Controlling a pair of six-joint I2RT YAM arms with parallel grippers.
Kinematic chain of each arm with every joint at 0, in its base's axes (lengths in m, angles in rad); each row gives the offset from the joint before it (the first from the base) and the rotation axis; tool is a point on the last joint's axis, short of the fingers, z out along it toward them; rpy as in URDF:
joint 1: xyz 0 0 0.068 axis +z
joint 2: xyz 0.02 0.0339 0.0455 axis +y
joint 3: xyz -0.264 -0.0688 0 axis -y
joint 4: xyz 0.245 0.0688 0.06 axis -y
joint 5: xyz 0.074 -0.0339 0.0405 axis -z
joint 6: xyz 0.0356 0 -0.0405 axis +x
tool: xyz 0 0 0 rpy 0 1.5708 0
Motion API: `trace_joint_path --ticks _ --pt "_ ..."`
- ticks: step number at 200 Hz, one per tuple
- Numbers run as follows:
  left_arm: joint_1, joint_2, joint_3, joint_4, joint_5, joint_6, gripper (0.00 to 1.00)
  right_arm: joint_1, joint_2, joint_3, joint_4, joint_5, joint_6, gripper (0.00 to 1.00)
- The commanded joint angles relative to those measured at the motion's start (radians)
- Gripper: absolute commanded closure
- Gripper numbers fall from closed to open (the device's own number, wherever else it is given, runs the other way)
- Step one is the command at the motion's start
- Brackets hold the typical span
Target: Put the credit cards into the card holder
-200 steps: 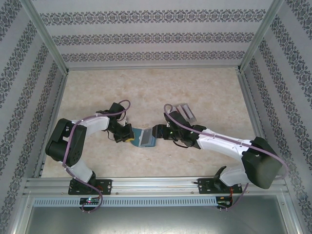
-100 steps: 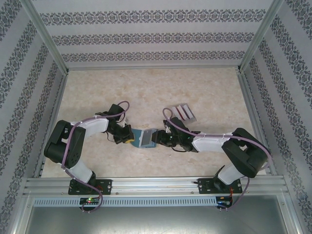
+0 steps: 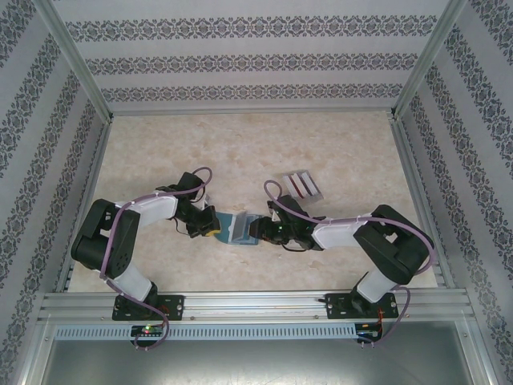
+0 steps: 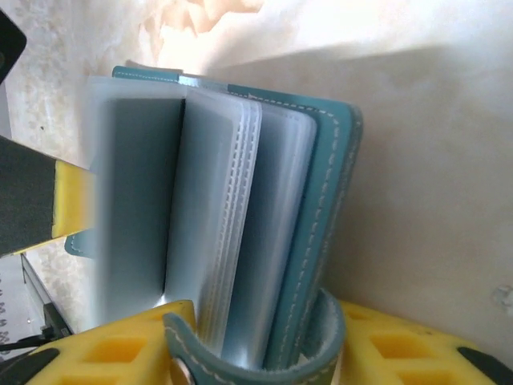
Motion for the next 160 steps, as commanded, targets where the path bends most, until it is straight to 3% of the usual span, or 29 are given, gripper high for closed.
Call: trace_joint_path --ticks 1,47,68,97,121,160 --pt "-0.004 0.003 -0.027 0.011 0.005 -0.02 0.98 -0.006 0.036 0.042 0.0 -0.02 -0.026 0.47" --pt "-0.004 0.018 -0.029 0.046 0.037 -0.034 0.95 -0.004 0.067 0.09 -0.064 -0.02 -0.044 0.41" --pt "-0.002 0.023 -0.033 0.064 0.059 -0.04 0.89 -0.002 0.077 0.106 -0.075 -0.025 -0.052 0.39" --pt "0.002 0.008 -0.029 0.069 0.064 -0.049 0.68 0.001 0.068 0.134 -0.114 -0.032 -0.074 0.38" --pt "0.032 -0.023 -0.03 0.081 0.064 -0.054 0.36 0.0 0.038 0.14 -0.123 -0.037 -0.079 0.4" --pt "0.055 -0.026 0.001 0.065 0.067 -0.026 0.18 -0.006 -0.007 0.152 -0.143 -0.06 -0.111 0.43"
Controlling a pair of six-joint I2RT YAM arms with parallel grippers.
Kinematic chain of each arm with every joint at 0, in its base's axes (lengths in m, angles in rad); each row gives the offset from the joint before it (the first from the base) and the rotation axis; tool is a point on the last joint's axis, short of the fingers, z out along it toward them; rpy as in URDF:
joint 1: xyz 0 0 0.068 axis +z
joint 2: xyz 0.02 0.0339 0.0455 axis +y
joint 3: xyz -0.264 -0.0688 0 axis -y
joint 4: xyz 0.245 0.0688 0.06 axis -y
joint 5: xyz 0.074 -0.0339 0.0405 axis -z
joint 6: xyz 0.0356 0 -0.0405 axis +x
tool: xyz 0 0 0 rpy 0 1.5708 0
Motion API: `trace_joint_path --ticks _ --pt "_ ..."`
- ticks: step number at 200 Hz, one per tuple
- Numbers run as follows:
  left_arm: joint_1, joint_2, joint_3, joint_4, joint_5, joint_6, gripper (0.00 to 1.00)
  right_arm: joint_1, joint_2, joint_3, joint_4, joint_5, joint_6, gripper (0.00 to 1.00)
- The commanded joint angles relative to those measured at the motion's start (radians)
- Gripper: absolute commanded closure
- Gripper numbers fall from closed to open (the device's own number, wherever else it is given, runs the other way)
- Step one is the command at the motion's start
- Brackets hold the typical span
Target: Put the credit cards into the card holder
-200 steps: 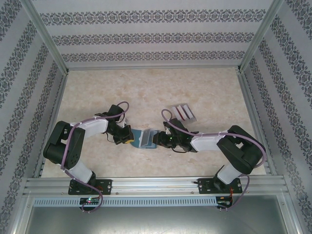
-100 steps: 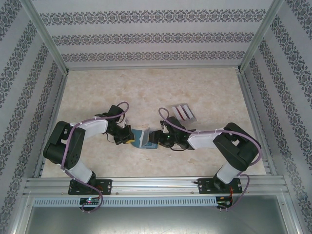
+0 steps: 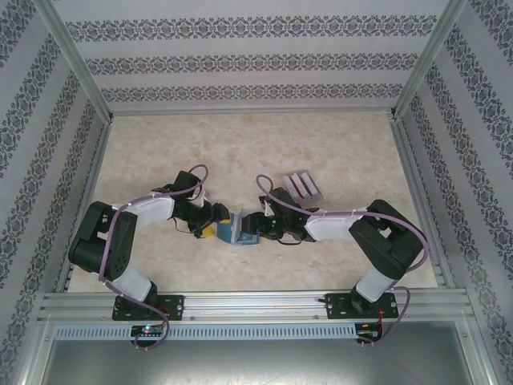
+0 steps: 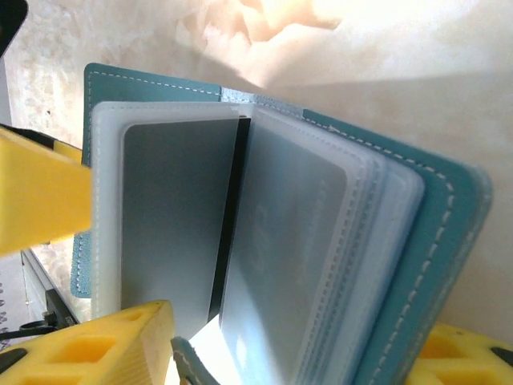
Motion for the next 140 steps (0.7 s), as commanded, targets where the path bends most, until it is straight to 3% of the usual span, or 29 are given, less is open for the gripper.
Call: trace_joint_path --ticks 1,19,37,63,75,90,140 --pt "0.016 -0.001 0.023 -0.02 -0.023 0.025 0.18 -0.007 -0.048 0.032 -0.018 -0.026 -0.043 0.43" --pt "0.016 0.004 0.029 -0.01 -0.014 0.027 0.15 -0.007 -0.061 0.03 -0.011 -0.024 -0.047 0.48" --pt "0.016 0.014 0.042 -0.008 0.004 0.035 0.14 -0.006 -0.068 0.02 0.02 -0.028 -0.041 0.63" --pt "0.017 0.019 0.053 -0.027 -0.01 0.054 0.13 -0.003 -0.07 0.02 0.034 -0.028 -0.04 0.7" --pt "0.016 0.019 0.056 -0.042 -0.023 0.064 0.13 -0.003 -0.07 0.023 0.035 -0.031 -0.042 0.7" --pt "0.016 0.024 0.06 -0.054 -0.032 0.073 0.13 -0.002 -0.072 0.027 0.039 -0.038 -0.046 0.63" --pt "0.017 0.022 0.052 -0.042 -0.042 0.063 0.12 -0.001 -0.099 0.021 0.057 -0.029 -0.058 0.64"
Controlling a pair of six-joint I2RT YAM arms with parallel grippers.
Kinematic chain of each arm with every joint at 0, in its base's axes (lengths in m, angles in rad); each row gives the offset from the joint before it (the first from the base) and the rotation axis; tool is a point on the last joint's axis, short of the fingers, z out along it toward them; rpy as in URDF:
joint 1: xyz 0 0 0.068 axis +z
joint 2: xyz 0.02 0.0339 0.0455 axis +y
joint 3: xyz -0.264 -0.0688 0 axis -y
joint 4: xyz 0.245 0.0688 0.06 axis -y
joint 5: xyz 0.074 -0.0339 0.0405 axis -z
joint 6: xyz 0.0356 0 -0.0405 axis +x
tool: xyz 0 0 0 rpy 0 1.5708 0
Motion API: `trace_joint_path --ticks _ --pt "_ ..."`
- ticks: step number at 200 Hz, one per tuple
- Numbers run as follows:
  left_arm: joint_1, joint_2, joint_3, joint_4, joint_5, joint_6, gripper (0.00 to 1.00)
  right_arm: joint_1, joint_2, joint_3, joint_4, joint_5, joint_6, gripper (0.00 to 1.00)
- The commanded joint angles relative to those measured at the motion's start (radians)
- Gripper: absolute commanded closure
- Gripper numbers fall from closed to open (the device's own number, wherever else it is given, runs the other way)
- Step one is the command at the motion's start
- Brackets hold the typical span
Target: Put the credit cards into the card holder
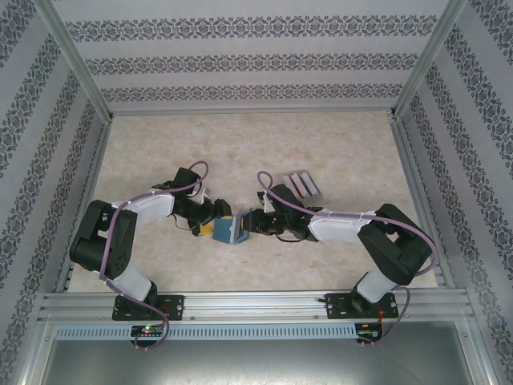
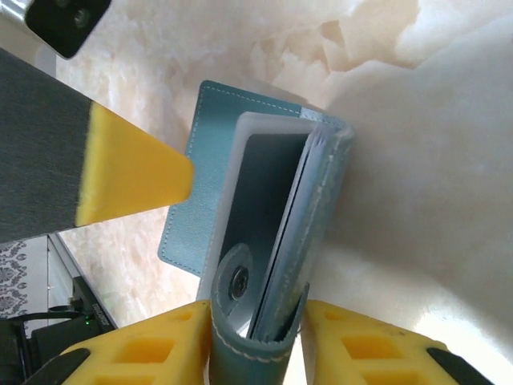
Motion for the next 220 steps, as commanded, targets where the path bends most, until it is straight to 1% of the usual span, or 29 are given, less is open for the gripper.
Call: trace_joint_path --ticks 1,19,33,57,71,81,102,137,177,199,206,214,220 --pt "0.013 0.009 0.013 -0.015 -0.037 0.021 0.12 -0.001 -0.042 0.013 0.042 -0.011 -0.023 0.64" --pt "0.013 0.014 0.01 -0.01 -0.038 0.016 0.13 -0.001 -0.059 0.004 0.045 0.002 -0.023 0.65" --pt "0.013 0.021 0.005 0.002 -0.031 0.01 0.18 -0.002 -0.07 -0.003 0.036 0.011 -0.026 0.69" --pt "0.013 0.03 -0.001 0.014 -0.02 0.005 0.27 -0.001 -0.061 0.0 0.016 0.006 -0.036 0.73" --pt "0.012 0.032 -0.001 0.014 -0.018 0.007 0.28 0.008 -0.043 0.01 0.001 0.002 -0.042 0.73" --pt "0.012 0.031 -0.003 0.013 -0.017 0.007 0.28 0.018 -0.025 0.021 -0.012 0.003 -0.052 0.71" --pt "0.013 0.029 -0.004 0.014 -0.018 0.005 0.29 0.038 0.004 0.036 -0.03 0.017 -0.059 0.71" --pt "0.013 0.036 -0.007 0.011 -0.018 0.003 0.37 0.049 0.026 0.037 -0.034 0.034 -0.058 0.75" --pt "0.013 0.045 -0.011 0.009 -0.023 0.002 0.39 0.049 0.028 0.043 -0.065 0.052 -0.073 0.79" --pt "0.014 0.05 -0.015 0.018 -0.017 -0.004 0.42 0.052 0.038 0.062 -0.107 0.066 -0.084 0.79" --pt "0.012 0.052 -0.018 0.027 -0.009 -0.008 0.45 0.052 0.041 0.067 -0.114 0.069 -0.084 0.8" --pt "0.013 0.055 -0.023 0.043 0.004 -0.016 0.52 0.055 0.046 0.071 -0.121 0.072 -0.085 0.8" --pt "0.013 0.059 -0.027 0.059 0.015 -0.024 0.58 0.057 0.05 0.075 -0.123 0.075 -0.084 0.81"
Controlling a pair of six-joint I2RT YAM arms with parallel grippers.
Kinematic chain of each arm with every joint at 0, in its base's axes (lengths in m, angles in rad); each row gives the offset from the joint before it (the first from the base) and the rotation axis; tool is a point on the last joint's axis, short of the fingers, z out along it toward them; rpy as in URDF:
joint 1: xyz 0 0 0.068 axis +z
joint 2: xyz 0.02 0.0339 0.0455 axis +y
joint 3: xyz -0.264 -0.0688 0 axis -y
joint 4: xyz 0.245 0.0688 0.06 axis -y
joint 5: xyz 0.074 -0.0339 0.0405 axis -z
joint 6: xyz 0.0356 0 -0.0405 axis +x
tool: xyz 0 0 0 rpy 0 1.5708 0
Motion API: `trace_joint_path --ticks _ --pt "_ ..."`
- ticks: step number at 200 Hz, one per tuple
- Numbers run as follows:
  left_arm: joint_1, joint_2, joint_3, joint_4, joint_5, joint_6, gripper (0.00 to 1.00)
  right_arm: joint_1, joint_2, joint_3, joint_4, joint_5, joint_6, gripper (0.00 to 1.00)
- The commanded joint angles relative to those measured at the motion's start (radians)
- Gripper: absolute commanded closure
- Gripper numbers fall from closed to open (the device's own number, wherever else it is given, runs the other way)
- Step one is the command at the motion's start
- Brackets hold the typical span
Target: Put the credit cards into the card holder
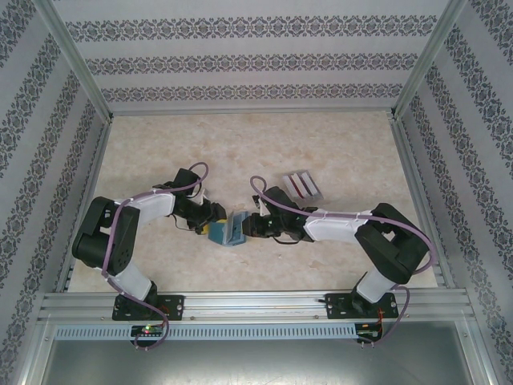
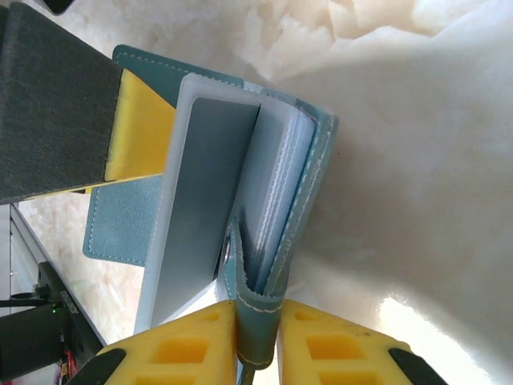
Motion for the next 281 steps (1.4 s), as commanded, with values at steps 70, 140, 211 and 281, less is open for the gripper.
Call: trace_joint_path --ticks 70,140,211,281 --pt "0.006 0.065 -0.05 0.114 0.047 -0.042 1.0 0.024 0.003 -0.002 0.053 0.007 0.006 0.79" --pt "0.012 0.083 -0.064 0.129 0.021 -0.058 1.0 0.031 -0.04 -0.074 0.011 0.052 0.014 0.74" --pt "0.015 0.106 -0.051 0.103 0.015 -0.011 1.0 0.019 -0.057 -0.106 0.012 0.074 0.015 0.76" --pt "0.016 0.136 -0.049 0.113 0.027 0.004 1.0 0.014 0.021 -0.073 0.034 0.047 0.004 0.78"
